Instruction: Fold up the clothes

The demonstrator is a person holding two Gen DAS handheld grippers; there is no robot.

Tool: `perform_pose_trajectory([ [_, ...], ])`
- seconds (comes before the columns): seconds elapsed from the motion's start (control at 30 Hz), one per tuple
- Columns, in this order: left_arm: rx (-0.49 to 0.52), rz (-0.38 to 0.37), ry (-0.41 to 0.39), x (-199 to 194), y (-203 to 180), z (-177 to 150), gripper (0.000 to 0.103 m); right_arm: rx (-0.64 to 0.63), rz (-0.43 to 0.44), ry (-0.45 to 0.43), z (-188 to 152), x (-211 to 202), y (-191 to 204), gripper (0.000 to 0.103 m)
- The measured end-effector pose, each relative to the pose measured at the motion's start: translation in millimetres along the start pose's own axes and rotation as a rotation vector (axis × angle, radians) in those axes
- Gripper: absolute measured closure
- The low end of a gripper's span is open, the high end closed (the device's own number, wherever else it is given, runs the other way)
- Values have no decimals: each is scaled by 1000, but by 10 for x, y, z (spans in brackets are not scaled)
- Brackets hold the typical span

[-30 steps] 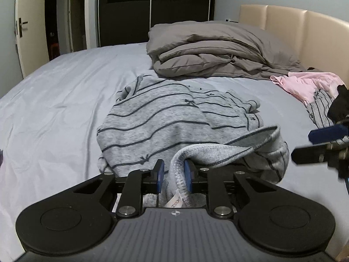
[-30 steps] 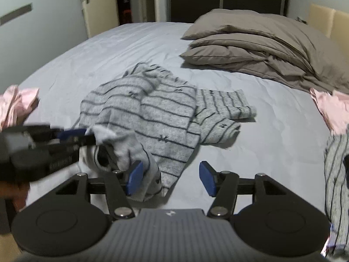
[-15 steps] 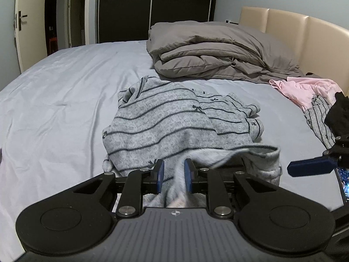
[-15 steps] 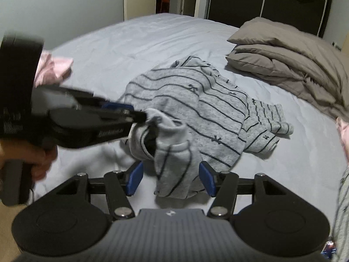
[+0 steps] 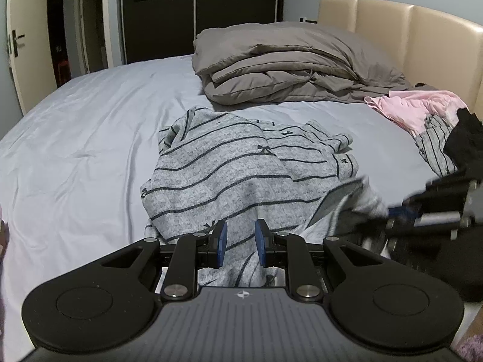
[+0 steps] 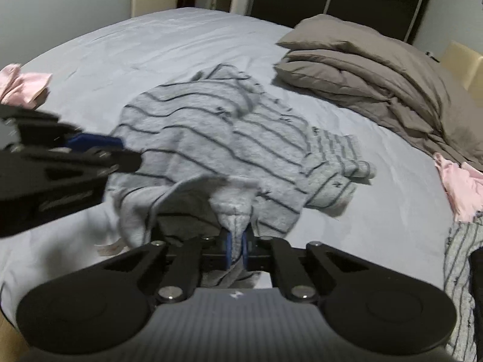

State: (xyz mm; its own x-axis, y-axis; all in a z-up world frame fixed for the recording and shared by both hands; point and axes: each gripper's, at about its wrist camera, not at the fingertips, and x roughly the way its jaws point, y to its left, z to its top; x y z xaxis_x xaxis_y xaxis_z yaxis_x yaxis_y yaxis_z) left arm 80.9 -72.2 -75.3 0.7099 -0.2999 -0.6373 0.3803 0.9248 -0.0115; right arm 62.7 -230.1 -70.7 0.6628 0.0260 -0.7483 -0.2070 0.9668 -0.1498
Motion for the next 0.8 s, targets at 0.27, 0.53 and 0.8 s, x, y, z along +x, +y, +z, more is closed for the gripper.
perform_pose_trajectory([
  [0.27, 32, 25, -12, -226, -55, -119, 77, 6, -70, -183, 211, -441, -149, 98],
  [0.53, 72, 63, -39, -673, -42, -284, 62, -40, -115, -418, 563, -1234, -24, 98],
  [0.8, 22, 74, -111, -1199, 104, -382, 60, -122, -96, -609, 1111, -2193, 308, 99],
])
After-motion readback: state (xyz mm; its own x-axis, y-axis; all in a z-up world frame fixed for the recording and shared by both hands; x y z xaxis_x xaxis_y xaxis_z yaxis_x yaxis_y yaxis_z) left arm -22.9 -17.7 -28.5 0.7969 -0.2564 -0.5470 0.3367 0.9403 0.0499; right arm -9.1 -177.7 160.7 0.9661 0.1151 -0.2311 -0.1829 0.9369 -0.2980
